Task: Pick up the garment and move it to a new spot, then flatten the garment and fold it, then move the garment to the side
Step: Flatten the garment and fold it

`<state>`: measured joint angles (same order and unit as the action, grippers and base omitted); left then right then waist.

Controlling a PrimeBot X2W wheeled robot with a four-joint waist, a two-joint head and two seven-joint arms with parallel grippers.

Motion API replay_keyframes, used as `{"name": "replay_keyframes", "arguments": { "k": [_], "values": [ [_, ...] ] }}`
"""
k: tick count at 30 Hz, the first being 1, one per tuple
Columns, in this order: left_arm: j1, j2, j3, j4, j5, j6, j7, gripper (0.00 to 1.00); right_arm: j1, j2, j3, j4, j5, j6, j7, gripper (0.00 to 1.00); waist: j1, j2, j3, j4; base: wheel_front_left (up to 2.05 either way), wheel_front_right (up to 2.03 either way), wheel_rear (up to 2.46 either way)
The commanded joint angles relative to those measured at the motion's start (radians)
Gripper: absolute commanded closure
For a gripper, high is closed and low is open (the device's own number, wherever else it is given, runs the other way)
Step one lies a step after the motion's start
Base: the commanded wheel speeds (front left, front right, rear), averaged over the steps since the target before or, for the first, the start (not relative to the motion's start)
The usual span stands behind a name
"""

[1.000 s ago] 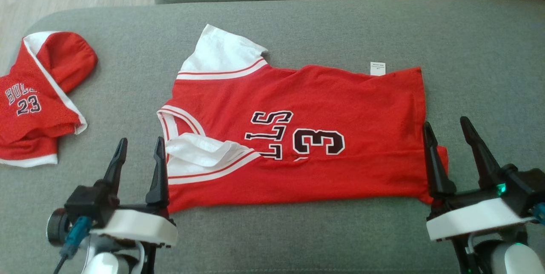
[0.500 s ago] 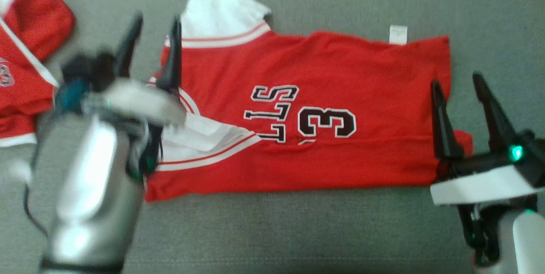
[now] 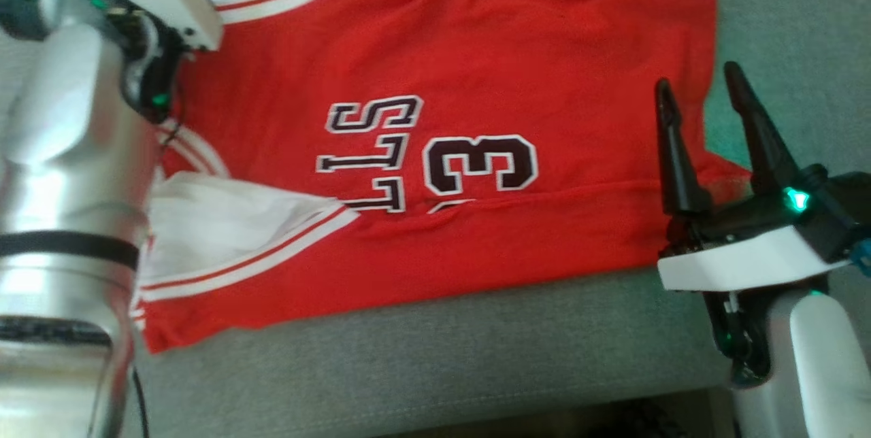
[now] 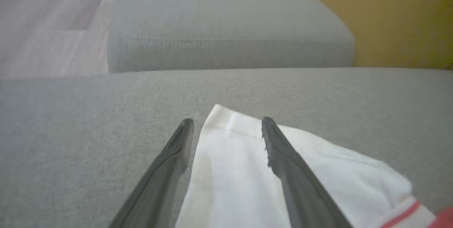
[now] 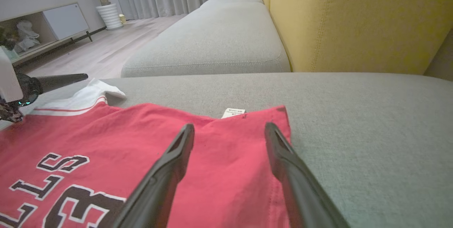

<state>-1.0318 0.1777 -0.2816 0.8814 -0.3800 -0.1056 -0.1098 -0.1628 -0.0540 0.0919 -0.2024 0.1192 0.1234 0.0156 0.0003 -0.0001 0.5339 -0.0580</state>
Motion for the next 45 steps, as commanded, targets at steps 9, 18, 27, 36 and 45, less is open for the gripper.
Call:
{"name": "replay_keyframes", "arguments": {
  "k": [9, 18, 27, 36, 45],
  "values": [
    [-0.093, 0.076, -0.01, 0.233, -0.043, -0.022, 0.069, 1.0, -0.022, 0.003, 0.027, 0.023, 0.035, 0.007, -0.047, 0.0, -0.0003, 0.0001, 0.055, -0.075, 0.0, 0.0, 0.0],
    [-0.121, 0.059, -0.091, 0.244, -0.064, -0.025, -0.027, 1.0, -0.133, -0.004, -0.019, 0.097, 0.054, 0.007, -0.019, 0.0, -0.0003, 0.0001, 0.047, -0.055, 0.0, 0.0, 0.0],
    [-0.141, 0.007, -0.162, 0.239, -0.1, -0.025, -0.092, 1.0, -0.38, -0.106, -0.007, 0.387, 0.092, 0.007, 0.077, 0.0, -0.0003, 0.0001, 0.023, 0.011, 0.0, 0.0, 0.0],
    [-0.136, -0.002, -0.223, 0.218, -0.168, -0.025, -0.134, 1.0, -0.477, -0.154, 0.042, 0.587, 0.192, 0.007, 0.236, 1.0, -0.0003, 0.0001, 0.002, 0.055, 0.0, 0.0, 0.0],
    [-0.09, 0.049, -0.145, 0.036, -0.196, -0.022, -0.151, 1.0, -0.473, -0.188, 0.023, 0.47, 0.243, 0.007, 0.158, 1.0, -0.0003, 0.0001, -0.032, 0.076, 0.0, 0.0, 0.0]
  ]
}}
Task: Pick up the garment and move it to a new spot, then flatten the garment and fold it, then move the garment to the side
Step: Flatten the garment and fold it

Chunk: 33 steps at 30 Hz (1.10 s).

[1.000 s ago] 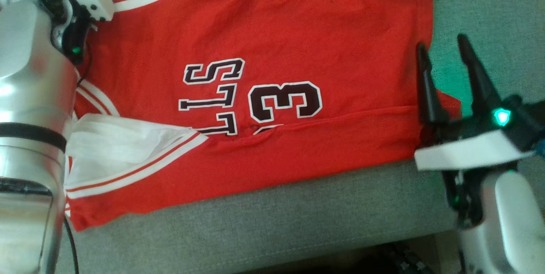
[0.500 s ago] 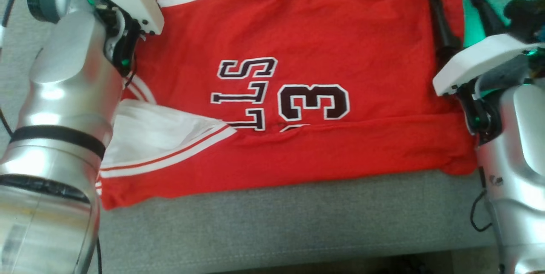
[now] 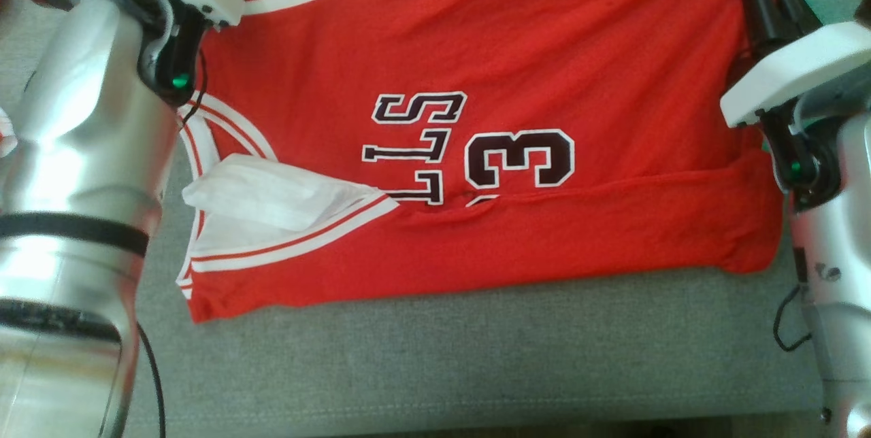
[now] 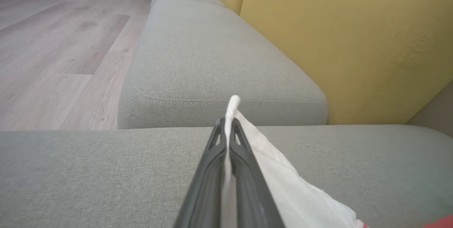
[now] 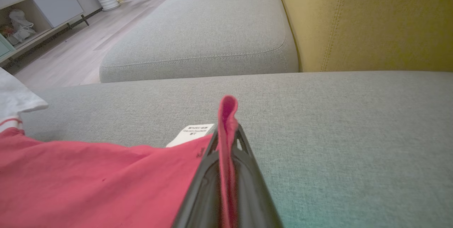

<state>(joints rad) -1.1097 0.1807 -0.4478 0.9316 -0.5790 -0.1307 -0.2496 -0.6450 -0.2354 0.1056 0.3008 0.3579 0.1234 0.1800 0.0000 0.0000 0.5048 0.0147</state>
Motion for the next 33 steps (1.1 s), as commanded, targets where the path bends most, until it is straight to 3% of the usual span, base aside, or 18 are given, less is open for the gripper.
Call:
{"name": "replay_keyframes", "arguments": {
  "k": [1, 8, 9, 16, 24, 25, 26, 27, 29, 30, 31, 33],
  "values": [
    [0.009, 0.049, 0.037, -0.052, 0.01, 0.004, -0.012, 1.0, 0.017, -0.009, 0.007, -0.039, 0.005, 0.007, -0.008, 1.0, 0.0, 0.0, -0.009, 0.005, 0.0, 0.0, 0.0],
    [0.203, 0.058, 0.14, -0.331, 0.067, 0.015, -0.012, 1.0, 0.102, -0.021, -0.009, -0.073, 0.025, 0.007, -0.021, 1.0, 0.0, 0.0, -0.048, 0.019, 0.0, 0.0, 0.0],
    [0.274, 0.061, 0.168, -0.422, 0.084, 0.018, -0.012, 1.0, 0.136, -0.021, -0.013, -0.091, 0.041, 0.007, -0.028, 1.0, 0.0, 0.0, -0.063, 0.02, 0.0, 0.0, 0.0],
    [0.591, 0.063, 0.238, -0.722, 0.109, 0.051, -0.012, 1.0, 0.283, -0.009, -0.035, -0.151, 0.139, 0.007, -0.041, 1.0, 0.0, 0.0, -0.122, 0.015, 0.0, 0.0, 0.0],
    [0.909, 0.046, 0.237, -0.902, 0.058, 0.114, 0.04, 1.0, 0.425, 0.015, -0.062, -0.184, 0.203, 0.007, -0.036, 1.0, 0.0, 0.0, -0.167, 0.017, 0.0, 0.0, 0.0],
    [0.93, 0.042, 0.233, -0.904, 0.051, 0.117, 0.048, 1.0, 0.44, 0.02, -0.061, -0.191, 0.204, 0.007, -0.037, 0.93, 0.0, 0.0, -0.168, 0.018, 0.0, 0.0, 0.0],
    [0.93, 0.042, 0.233, -0.904, 0.051, 0.117, 0.048, 1.0, 0.44, 0.02, -0.061, -0.191, 0.204, 0.007, -0.037, 0.93, 0.0, 0.0, -0.168, 0.018, 0.0, 0.0, 0.0],
    [0.946, 0.039, 0.228, -0.899, 0.043, 0.117, 0.058, 1.0, 0.455, 0.025, -0.059, -0.194, 0.205, 0.007, -0.035, 0.84, 0.0, 0.0, -0.169, 0.019, 0.0, 0.0, 0.0],
    [0.967, 0.028, 0.218, -0.877, 0.024, 0.115, 0.077, 1.0, 0.482, 0.036, -0.053, -0.199, 0.204, 0.007, -0.032, 0.33, 0.0, 0.0, -0.172, 0.018, 0.0, 0.0, 0.0],
    [0.975, 0.026, 0.213, -0.862, 0.02, 0.116, 0.087, 1.0, 0.493, 0.042, -0.051, -0.2, 0.202, 0.007, -0.032, 0.0, 0.0, 0.0, -0.173, 0.017, 0.0, 0.0, 0.0],
    [0.981, 0.023, 0.214, -0.844, 0.011, 0.118, 0.092, 0.96, 0.503, 0.046, -0.049, -0.202, 0.195, 0.007, -0.037, 0.0, 0.0, 0.0, -0.175, 0.016, 0.0, 0.0, 0.0],
    [0.994, 0.019, 0.213, -0.81, -0.004, 0.118, 0.107, 0.27, 0.521, 0.055, -0.051, -0.203, 0.178, 0.007, -0.051, 0.0, 0.0, 0.0, -0.18, 0.012, 0.0, 0.0, 0.0]
  ]
}}
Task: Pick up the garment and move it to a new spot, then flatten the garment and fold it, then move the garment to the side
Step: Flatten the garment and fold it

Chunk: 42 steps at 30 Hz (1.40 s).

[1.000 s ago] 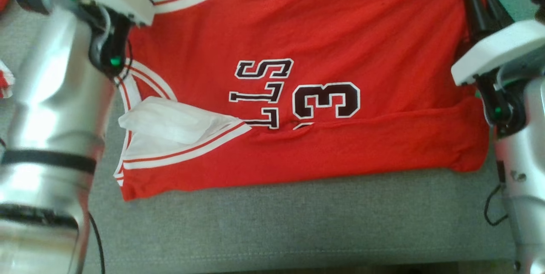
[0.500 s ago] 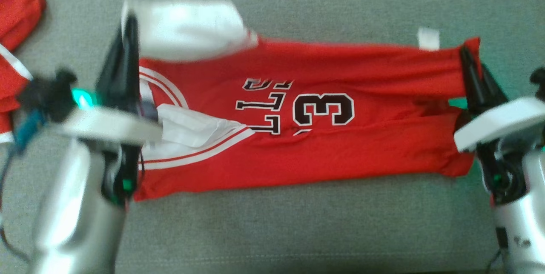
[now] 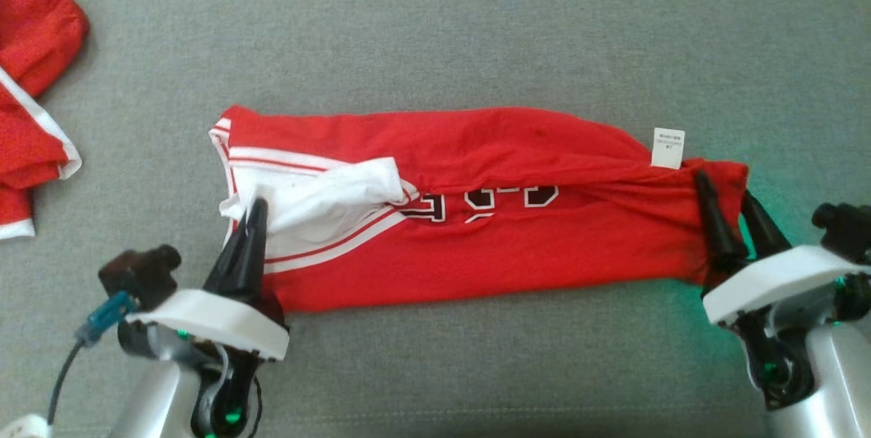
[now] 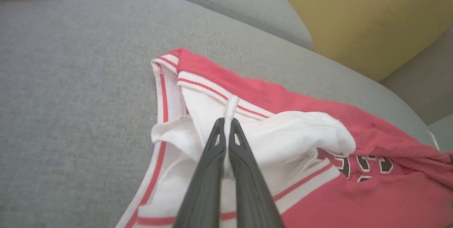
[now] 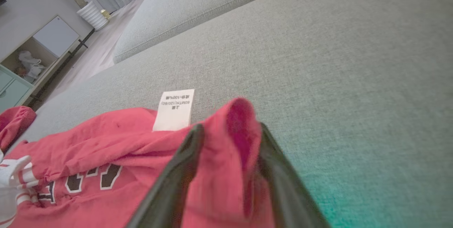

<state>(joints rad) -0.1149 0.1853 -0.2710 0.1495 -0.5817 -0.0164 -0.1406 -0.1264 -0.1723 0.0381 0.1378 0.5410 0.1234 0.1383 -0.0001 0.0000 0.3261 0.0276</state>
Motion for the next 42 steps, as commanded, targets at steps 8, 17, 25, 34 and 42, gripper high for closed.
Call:
{"name": "replay_keyframes", "arguments": {
  "k": [8, 17, 25, 34, 42],
  "values": [
    [0.026, 0.024, 0.046, 0.001, 0.064, 0.056, -0.076, 0.0, 0.061, 0.003, -0.003, -0.129, -0.159, 0.007, -0.128, 0.0, 0.0001, 0.0, -0.041, 0.001, 0.0, 0.0, 0.0],
    [0.021, 0.007, 0.068, -0.163, 0.239, 0.132, -0.12, 0.0, 0.069, 0.042, -0.016, -0.314, -0.379, 0.007, -0.227, 0.0, 0.0001, 0.0, -0.095, 0.01, 0.0, 0.0, 0.0],
    [0.075, -0.008, 0.064, -0.22, 0.328, 0.149, -0.121, 0.0, 0.14, 0.073, 0.009, -0.334, -0.438, 0.007, -0.206, 0.0, 0.0001, 0.0, -0.148, 0.008, 0.0, 0.0, 0.0],
    [0.096, -0.021, 0.067, -0.207, 0.351, 0.138, -0.121, 0.0, 0.173, 0.09, 0.015, -0.311, -0.434, 0.007, -0.205, 0.0, 0.0001, 0.0, -0.157, 0.001, 0.0, 0.0, 0.0],
    [0.085, -0.032, 0.075, -0.203, 0.358, 0.127, -0.121, 0.0, 0.149, 0.096, -0.006, -0.267, -0.401, 0.007, -0.204, 0.0, 0.0001, 0.0, -0.146, 0.005, 0.0, 0.0, 0.0]
  ]
}}
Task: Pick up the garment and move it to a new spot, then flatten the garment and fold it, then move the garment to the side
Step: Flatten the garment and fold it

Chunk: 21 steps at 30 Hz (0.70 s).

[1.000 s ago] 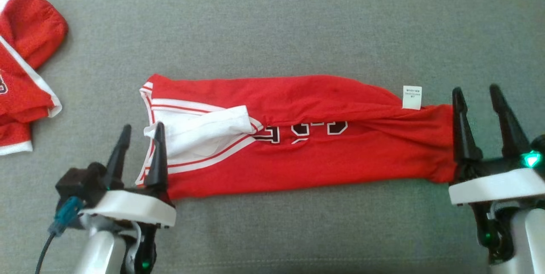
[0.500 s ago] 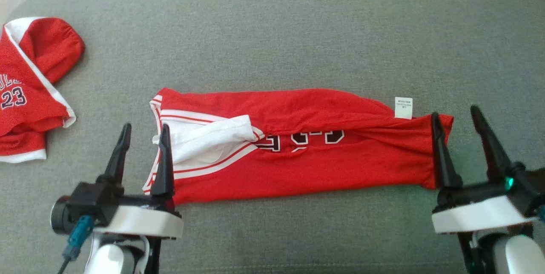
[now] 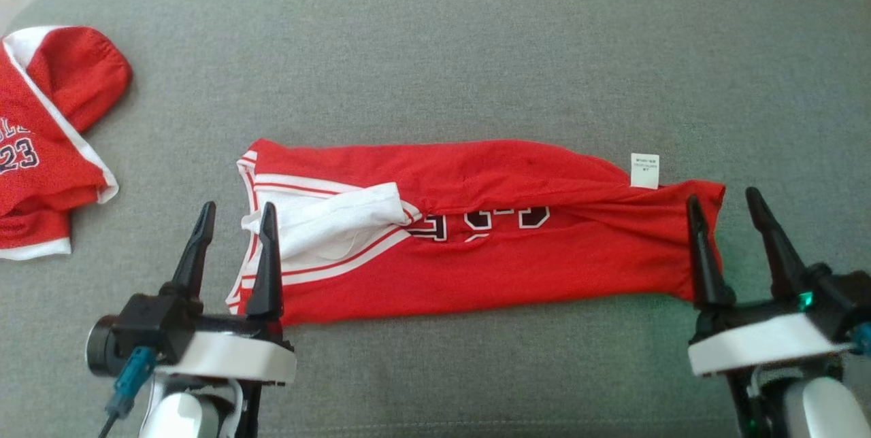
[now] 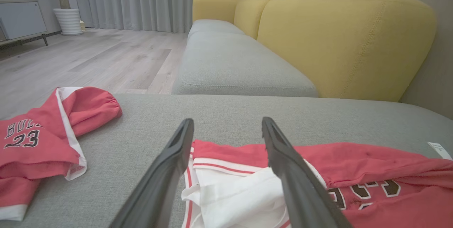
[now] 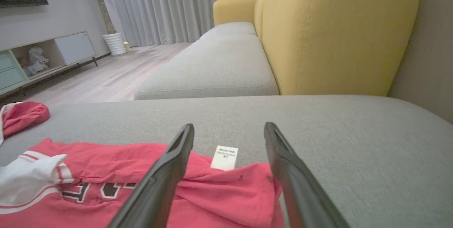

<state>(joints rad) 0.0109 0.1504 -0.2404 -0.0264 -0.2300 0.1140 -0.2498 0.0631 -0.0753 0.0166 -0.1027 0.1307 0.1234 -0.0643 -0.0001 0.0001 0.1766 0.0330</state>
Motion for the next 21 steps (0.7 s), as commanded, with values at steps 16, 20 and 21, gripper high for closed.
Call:
{"name": "replay_keyframes", "arguments": {
  "k": [16, 20, 21],
  "values": [
    [-0.123, -0.038, 0.011, -0.004, 0.034, -0.069, -0.012, 0.0, -0.229, -0.022, -0.031, 0.418, 0.08, 0.007, 0.176, 0.0, 0.0001, -0.0001, 0.103, 0.033, 0.0, 0.0, 0.0],
    [-0.132, -0.043, 0.022, -0.002, 0.04, -0.076, -0.012, 0.0, -0.193, 0.002, -0.028, 0.403, 0.11, 0.007, 0.237, 0.0, 0.0001, -0.0001, 0.118, 0.032, 0.0, 0.0, 0.0],
    [-0.133, -0.045, 0.025, -0.002, 0.041, -0.077, -0.012, 0.0, -0.185, 0.006, -0.024, 0.394, 0.123, 0.007, 0.249, 0.0, 0.0001, -0.0001, 0.121, 0.032, 0.0, 0.0, 0.0]
  ]
}}
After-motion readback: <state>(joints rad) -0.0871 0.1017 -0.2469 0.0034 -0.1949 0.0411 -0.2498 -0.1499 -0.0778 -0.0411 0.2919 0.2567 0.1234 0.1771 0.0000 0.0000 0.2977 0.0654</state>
